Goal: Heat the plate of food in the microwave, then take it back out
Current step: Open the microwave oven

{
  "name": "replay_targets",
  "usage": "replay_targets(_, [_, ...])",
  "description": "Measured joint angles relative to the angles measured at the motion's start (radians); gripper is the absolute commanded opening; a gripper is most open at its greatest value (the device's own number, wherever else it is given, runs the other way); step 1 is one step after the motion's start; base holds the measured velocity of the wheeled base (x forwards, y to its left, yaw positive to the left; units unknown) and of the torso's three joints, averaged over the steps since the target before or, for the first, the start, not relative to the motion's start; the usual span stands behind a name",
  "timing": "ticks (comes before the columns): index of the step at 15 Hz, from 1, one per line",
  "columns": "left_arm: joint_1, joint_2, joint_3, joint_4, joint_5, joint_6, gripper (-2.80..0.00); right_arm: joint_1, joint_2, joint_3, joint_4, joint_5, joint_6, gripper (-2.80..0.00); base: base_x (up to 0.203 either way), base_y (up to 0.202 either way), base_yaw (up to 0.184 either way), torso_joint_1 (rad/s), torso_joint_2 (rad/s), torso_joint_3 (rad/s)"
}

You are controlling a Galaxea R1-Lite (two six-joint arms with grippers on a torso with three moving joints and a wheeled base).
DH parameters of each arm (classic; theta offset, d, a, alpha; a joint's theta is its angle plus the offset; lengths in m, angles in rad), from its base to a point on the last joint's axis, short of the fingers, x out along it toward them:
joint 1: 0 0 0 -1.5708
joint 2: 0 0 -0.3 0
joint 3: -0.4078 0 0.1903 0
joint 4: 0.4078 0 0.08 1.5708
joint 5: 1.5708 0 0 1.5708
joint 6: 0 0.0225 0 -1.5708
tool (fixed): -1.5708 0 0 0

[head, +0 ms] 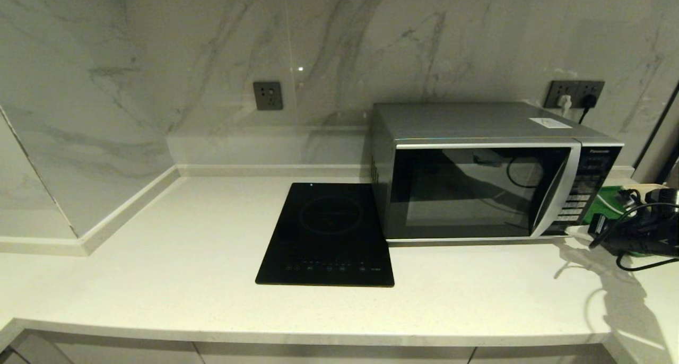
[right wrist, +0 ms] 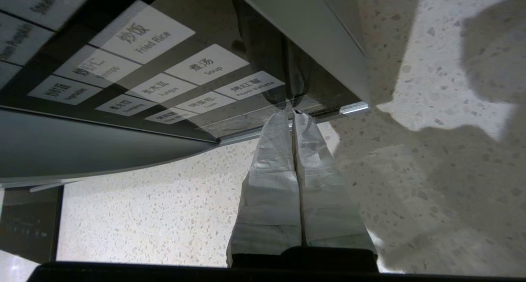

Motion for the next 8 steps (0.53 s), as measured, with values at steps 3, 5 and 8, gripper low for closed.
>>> replay_targets(3, [0.000, 0.000, 0.000, 0.000, 0.000, -0.001, -2.80, 0.000, 0.012, -0.002, 0.000, 0.006, 0.000, -2.80, 0.000, 0.000, 0.000, 0.000, 0.00, 0.000])
replay_targets(5, [0.000, 0.000, 0.000, 0.000, 0.000, 0.000, -2.80, 0.001, 0.016, -0.007, -0.001, 0.006, 0.000, -2.80, 0.000, 0.000, 0.000, 0.000, 0.00, 0.000])
replay_targets(8, [0.000, 0.000, 0.000, 0.000, 0.000, -0.001, -2.80, 0.001, 0.018, -0.010, -0.021, 0.009, 0.001, -2.80, 0.000, 0.000, 0.000, 0.000, 0.00, 0.000])
